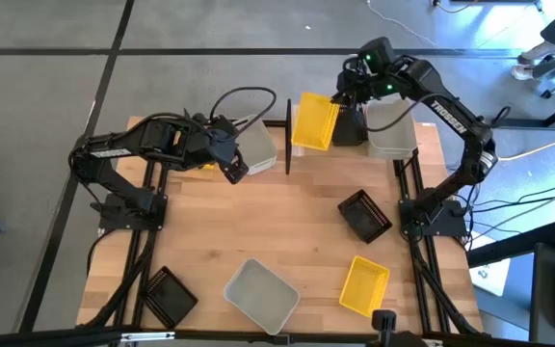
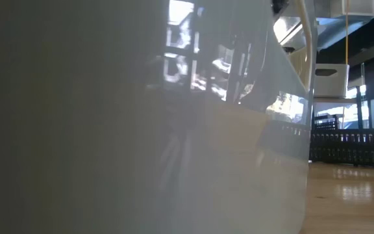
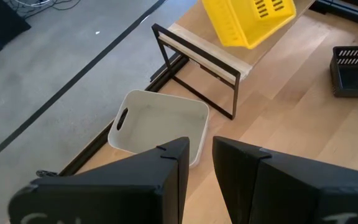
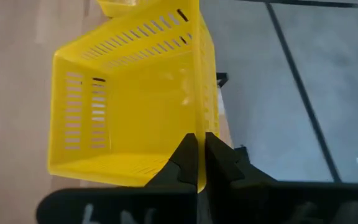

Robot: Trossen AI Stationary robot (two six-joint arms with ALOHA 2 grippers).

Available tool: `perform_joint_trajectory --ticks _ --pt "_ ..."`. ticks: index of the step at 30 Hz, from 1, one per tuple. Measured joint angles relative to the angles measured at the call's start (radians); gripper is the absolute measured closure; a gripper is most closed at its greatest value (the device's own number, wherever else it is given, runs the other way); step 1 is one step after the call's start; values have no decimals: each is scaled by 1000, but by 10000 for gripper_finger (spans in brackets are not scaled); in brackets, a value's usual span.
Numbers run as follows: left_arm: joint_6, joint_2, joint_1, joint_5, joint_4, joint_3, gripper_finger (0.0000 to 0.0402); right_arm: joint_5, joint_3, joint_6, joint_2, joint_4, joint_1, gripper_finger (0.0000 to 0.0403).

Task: Stack baskets on shelf by color
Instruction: Put the middle right yellow bin on the shelf

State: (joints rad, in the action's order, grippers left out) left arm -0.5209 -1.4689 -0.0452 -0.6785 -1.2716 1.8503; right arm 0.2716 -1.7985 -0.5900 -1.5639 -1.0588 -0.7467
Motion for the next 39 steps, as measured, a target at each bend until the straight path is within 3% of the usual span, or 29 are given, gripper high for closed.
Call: perform_joint_trajectory --ticks 15,20,25,35,39 --pt "-2 0 26 0 0 0 339 1 190 -44 -1 139 -4 399" --pt "-2 0 26 0 0 0 339 -90 243 -45 0 165 -4 372" --pt "-3 0 26 0 0 -1 339 -95 284 -47 0 199 -4 347" --pt "-4 0 26 0 0 -1 339 -85 249 -18 -1 277 13 321" --pt "-4 -1 30 0 0 -1 339 39 179 16 3 147 58 323"
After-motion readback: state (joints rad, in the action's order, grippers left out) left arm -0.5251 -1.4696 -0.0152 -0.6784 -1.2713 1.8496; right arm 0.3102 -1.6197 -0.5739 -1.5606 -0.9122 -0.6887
